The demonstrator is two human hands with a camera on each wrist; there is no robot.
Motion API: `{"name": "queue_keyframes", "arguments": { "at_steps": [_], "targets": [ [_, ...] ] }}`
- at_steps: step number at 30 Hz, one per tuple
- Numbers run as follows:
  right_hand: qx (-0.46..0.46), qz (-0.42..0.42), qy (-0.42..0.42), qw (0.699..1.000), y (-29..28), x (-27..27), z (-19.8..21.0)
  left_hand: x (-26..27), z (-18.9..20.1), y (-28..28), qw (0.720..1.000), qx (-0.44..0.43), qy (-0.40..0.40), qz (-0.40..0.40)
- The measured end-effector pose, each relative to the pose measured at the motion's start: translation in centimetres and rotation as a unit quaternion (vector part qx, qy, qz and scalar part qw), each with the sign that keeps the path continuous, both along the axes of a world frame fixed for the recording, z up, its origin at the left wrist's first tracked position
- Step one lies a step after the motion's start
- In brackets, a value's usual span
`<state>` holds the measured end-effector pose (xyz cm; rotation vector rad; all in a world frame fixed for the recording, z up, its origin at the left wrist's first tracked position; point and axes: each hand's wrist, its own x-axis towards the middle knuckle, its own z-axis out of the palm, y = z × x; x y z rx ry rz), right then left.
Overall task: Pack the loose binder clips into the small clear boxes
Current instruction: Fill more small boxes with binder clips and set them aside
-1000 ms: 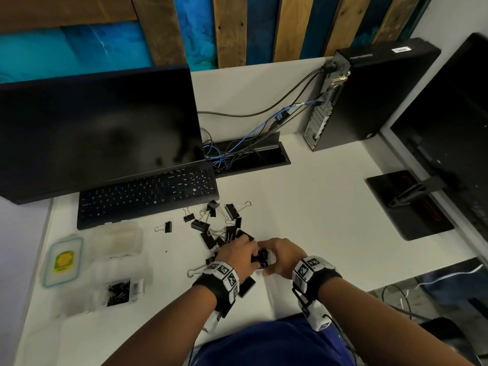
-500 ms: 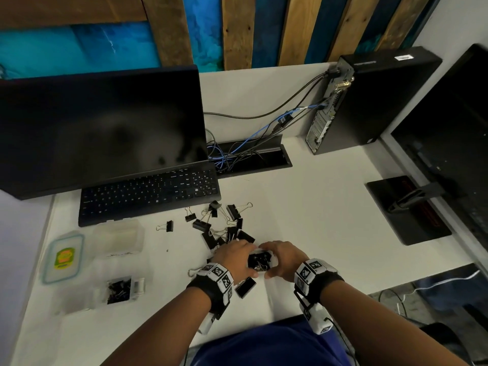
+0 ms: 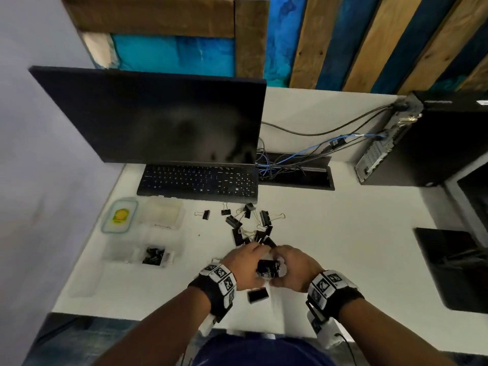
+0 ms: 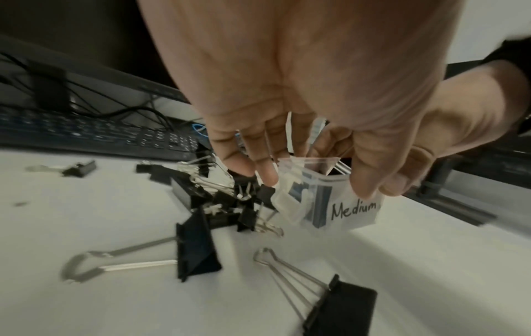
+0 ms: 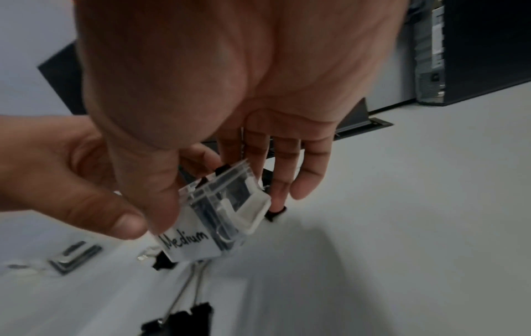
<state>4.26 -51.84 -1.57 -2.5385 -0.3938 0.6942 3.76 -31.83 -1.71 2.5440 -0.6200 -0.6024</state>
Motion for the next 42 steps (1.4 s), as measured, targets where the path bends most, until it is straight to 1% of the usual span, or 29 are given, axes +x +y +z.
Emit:
{"name": "queue_keyframes", "arguments": {
  "at_steps": [2,5,8,13,17,22,26,29,31,33,34,37,39,42],
  "targets": [
    [0.034,0.027,-0.009,0.999,1.5,0.5,0.5,-0.4,1.0,1.6,0.999,-0.01,0.008,0.036],
    [0.094,0.081,0.009,0.992,4.3,1.0,0.7,-1.9,2.0,4.8,0.992,-0.018,0.026,0.12],
    [0.114,0.099,0.034,0.988,6.9,0.6,0.1,-4.1,1.8,8.8,0.982,0.001,0.032,0.187],
    [0.106,0.163,0.028,0.981,9.9,0.5,-0.4,-7.3,1.8,15.8,0.957,0.065,0.048,0.279],
    [0.086,0.189,0.021,0.978,12.7,1.9,-0.3,-8.9,1.6,20.9,0.934,0.088,0.067,0.339],
    [0.064,0.191,0.012,0.979,17.5,3.3,-0.6,-8.9,0.5,26.0,0.93,0.107,0.09,0.34],
    [0.036,0.191,0.024,0.981,20.9,3.7,-1.1,-8.4,-0.4,28.7,0.94,0.103,0.093,0.312],
    [0.027,0.184,0.028,0.982,23.1,4.0,-1.1,-7.6,0.2,30.4,0.944,0.1,0.054,0.308],
    [0.02,0.177,0.022,0.984,24.1,4.1,-1.3,-6.4,0.7,31.4,0.935,0.075,0.004,0.346],
    [0.014,0.163,0.024,0.986,25.2,4.1,-1.5,-4.8,0.7,32.9,0.928,0.082,-0.014,0.362],
    [0.015,0.155,0.024,0.988,25.6,4.0,-1.7,-4.0,0.5,33.5,0.932,0.103,-0.001,0.348],
    [0.015,0.128,0.014,0.992,25.8,3.6,-1.9,-2.2,-0.4,34.3,0.948,0.181,0.048,0.259],
    [0.013,0.107,0.01,0.994,25.2,3.3,-1.8,-1.4,-1.0,34.3,0.951,0.2,0.045,0.234],
    [0.016,0.064,0.012,0.998,23.5,3.2,-1.9,-0.3,-1.6,34.3,0.948,0.229,0.033,0.219]
  ]
}}
